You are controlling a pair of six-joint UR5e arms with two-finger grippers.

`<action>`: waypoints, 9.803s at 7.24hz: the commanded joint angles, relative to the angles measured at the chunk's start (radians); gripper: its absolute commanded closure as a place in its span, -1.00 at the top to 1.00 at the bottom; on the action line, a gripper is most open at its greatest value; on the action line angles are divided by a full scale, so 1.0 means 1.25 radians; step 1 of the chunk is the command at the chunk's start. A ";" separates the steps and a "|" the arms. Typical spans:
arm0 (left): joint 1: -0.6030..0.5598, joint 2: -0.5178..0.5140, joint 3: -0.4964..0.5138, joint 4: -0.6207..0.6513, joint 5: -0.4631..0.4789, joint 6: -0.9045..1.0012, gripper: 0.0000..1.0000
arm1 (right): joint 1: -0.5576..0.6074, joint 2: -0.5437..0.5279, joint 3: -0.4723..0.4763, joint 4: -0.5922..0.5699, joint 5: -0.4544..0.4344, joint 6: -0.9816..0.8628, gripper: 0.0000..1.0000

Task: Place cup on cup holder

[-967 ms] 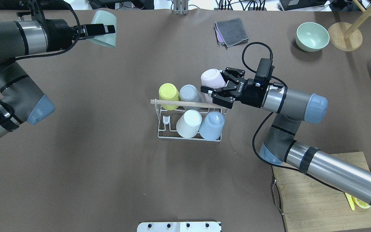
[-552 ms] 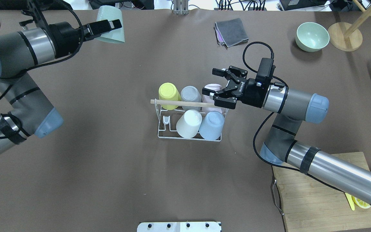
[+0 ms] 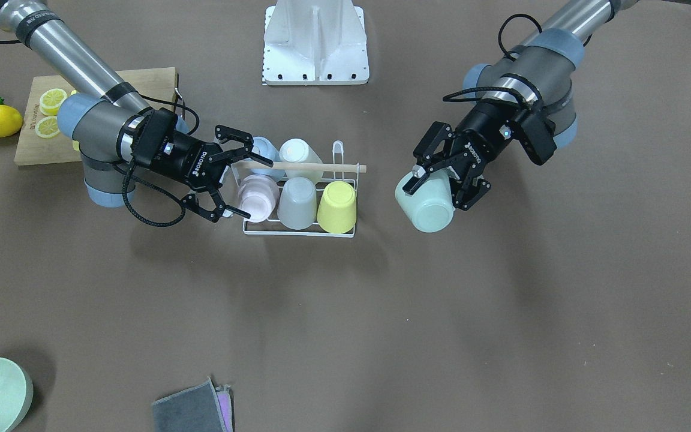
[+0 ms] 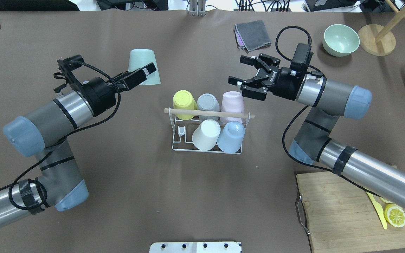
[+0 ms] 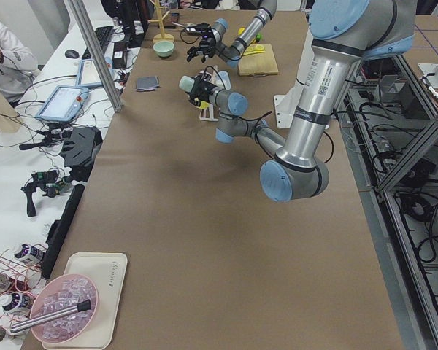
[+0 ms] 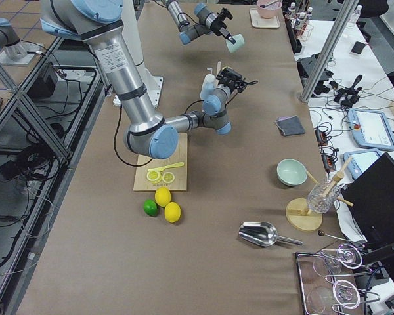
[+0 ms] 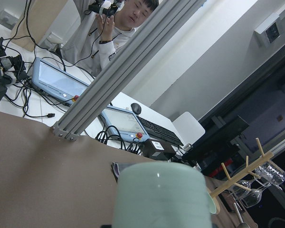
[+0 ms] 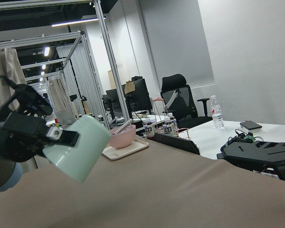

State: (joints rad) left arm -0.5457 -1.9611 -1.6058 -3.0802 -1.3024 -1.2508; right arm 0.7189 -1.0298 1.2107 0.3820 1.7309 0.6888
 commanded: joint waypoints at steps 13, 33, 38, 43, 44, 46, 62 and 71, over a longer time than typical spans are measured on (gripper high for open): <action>0.260 -0.034 -0.027 0.001 0.225 0.288 -0.17 | 0.278 -0.029 0.394 -1.220 0.139 -0.284 1.00; 0.241 -0.036 0.000 0.039 0.330 0.286 -0.17 | 0.413 -0.079 0.497 -1.678 0.279 -0.426 1.00; 0.250 -0.052 0.015 0.040 0.331 0.283 -0.17 | 0.466 -0.137 0.500 -1.652 0.281 -0.502 1.00; 0.261 -0.052 0.022 0.050 0.358 0.288 -0.18 | 0.512 -0.214 0.500 -1.652 0.323 -0.507 1.00; 0.266 -0.052 0.029 0.056 0.372 0.285 -0.18 | 0.541 -0.262 0.498 -1.653 0.394 -0.510 1.00; 0.267 -0.056 0.032 0.056 0.383 0.285 -0.17 | 0.584 -0.354 0.500 -1.646 0.435 -0.515 1.00; -0.153 0.019 0.216 0.175 -0.037 0.272 0.97 | 0.672 -0.533 0.437 -1.647 0.503 -0.561 1.00; -0.384 0.036 0.310 0.645 -0.348 0.448 0.96 | 0.675 -0.506 0.421 -1.647 0.486 -0.565 1.00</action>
State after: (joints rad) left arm -0.9880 -1.9177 -1.2130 -2.3351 -1.6989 -0.7395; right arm 1.5623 -1.6610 1.7340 -1.6766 2.3388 -0.0161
